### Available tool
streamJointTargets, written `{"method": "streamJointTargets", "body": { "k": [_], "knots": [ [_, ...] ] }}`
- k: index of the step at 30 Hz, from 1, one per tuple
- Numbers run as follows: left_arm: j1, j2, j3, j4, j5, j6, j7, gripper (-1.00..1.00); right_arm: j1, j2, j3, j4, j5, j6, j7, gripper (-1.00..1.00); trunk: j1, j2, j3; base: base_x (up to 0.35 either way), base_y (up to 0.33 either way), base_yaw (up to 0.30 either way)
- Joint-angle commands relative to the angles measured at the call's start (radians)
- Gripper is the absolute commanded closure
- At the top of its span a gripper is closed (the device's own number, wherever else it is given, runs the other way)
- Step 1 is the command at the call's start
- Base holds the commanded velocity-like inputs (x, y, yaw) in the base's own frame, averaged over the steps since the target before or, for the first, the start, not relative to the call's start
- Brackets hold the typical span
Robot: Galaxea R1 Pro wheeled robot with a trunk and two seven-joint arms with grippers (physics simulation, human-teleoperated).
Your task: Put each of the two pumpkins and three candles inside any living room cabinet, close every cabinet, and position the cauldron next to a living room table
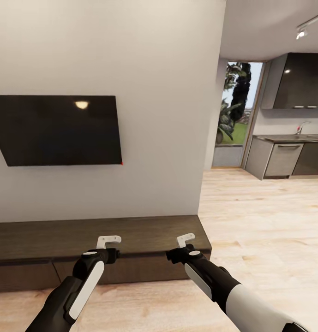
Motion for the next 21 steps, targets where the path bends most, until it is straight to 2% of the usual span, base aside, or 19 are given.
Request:
{"method": "streamJointTargets", "body": {
  "k": [1, 21],
  "knots": [
    [-0.001, 0.001, -0.003, -0.001, 0.01, 0.002, 0.01, -1.0, -0.001, -0.001, 0.006, -0.002, -0.01, 0.002, -0.01, -1.0, -0.004, 0.006, 0.002, 0.0, 0.0, 0.0],
    [-0.001, 0.001, -0.003, -0.001, 0.01, 0.002, 0.01, -1.0, -0.001, -0.001, 0.007, -0.002, -0.01, 0.001, -0.01, -1.0, -0.081, 0.146, 0.065, 0.0, 0.0, 0.0]
  ]
}}
